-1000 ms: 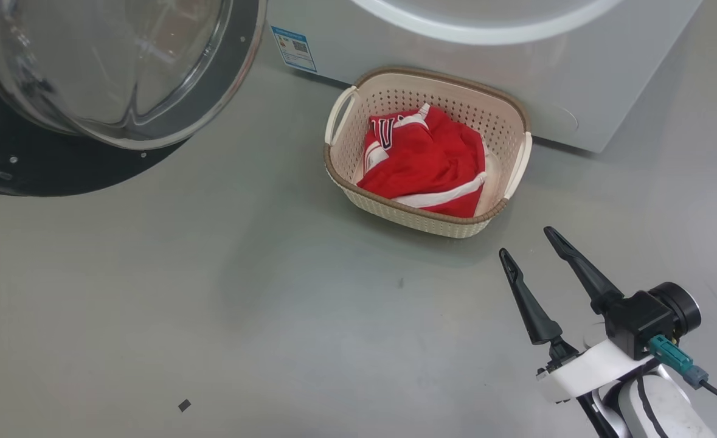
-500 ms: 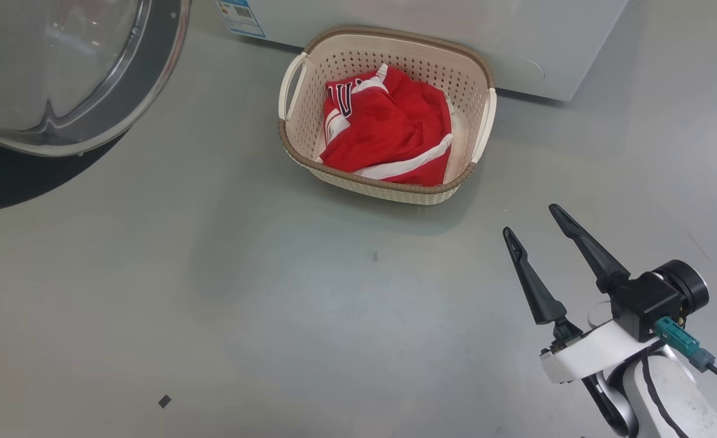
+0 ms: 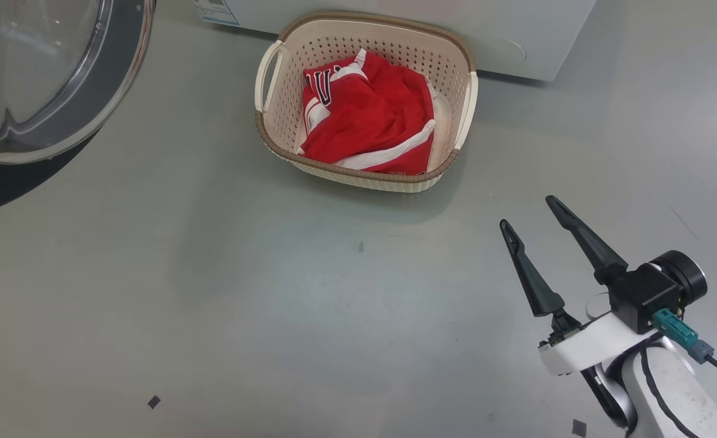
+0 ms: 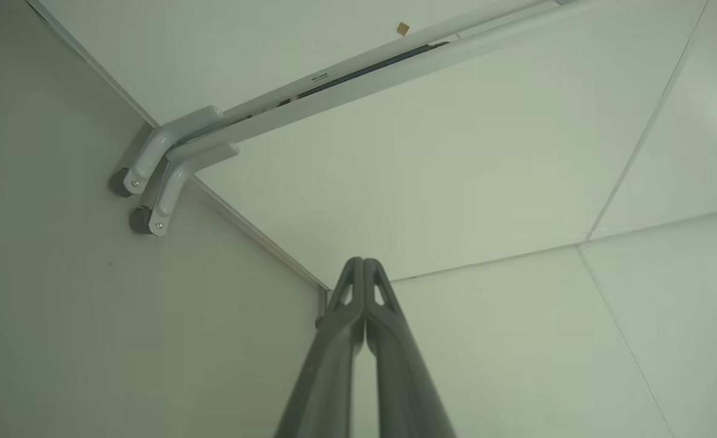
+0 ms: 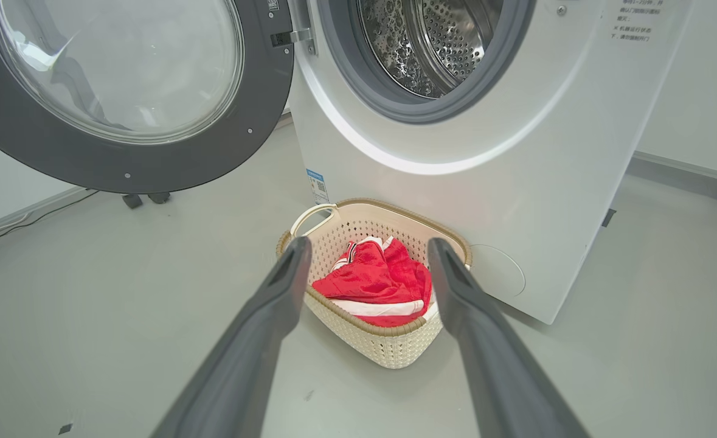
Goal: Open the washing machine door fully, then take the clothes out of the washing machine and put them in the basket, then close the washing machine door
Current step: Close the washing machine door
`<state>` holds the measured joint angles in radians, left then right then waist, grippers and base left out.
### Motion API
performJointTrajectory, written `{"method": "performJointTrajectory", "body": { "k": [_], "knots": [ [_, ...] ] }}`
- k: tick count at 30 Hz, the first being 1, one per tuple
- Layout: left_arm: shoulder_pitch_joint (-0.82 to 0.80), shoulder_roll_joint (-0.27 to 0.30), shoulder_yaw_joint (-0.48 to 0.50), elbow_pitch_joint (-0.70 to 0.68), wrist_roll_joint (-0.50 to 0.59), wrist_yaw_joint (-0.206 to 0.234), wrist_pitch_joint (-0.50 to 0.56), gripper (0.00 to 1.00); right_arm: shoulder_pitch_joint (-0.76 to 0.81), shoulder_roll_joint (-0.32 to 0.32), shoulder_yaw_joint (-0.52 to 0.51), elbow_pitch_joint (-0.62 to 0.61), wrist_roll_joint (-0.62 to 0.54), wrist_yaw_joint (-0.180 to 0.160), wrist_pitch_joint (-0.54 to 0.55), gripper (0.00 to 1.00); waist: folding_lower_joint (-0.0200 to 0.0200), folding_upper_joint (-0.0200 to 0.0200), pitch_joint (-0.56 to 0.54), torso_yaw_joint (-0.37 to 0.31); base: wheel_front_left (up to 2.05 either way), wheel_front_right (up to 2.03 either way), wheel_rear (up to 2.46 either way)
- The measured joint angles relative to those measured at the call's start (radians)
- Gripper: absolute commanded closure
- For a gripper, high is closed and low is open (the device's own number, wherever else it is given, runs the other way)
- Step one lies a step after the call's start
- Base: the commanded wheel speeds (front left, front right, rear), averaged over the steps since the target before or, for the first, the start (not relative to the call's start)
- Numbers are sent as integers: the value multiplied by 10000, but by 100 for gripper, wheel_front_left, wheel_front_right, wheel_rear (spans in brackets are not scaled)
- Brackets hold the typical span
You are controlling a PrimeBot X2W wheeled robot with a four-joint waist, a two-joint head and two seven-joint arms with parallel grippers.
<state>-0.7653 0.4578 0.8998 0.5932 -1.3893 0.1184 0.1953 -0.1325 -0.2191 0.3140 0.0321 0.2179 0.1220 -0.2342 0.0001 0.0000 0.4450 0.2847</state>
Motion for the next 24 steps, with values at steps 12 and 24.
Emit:
{"method": "performJointTrajectory", "body": {
  "k": [12,24],
  "knots": [
    [-551,297,-347,1331,-98,12,949,100,-47,13,-50,82,0,0,-2,0,0,0,103,-155,0,0,0],
    [-678,426,-951,2063,-40,13,1781,100,-141,59,-27,188,0,0,-15,0,0,0,136,-315,0,0,0]
  ]
}}
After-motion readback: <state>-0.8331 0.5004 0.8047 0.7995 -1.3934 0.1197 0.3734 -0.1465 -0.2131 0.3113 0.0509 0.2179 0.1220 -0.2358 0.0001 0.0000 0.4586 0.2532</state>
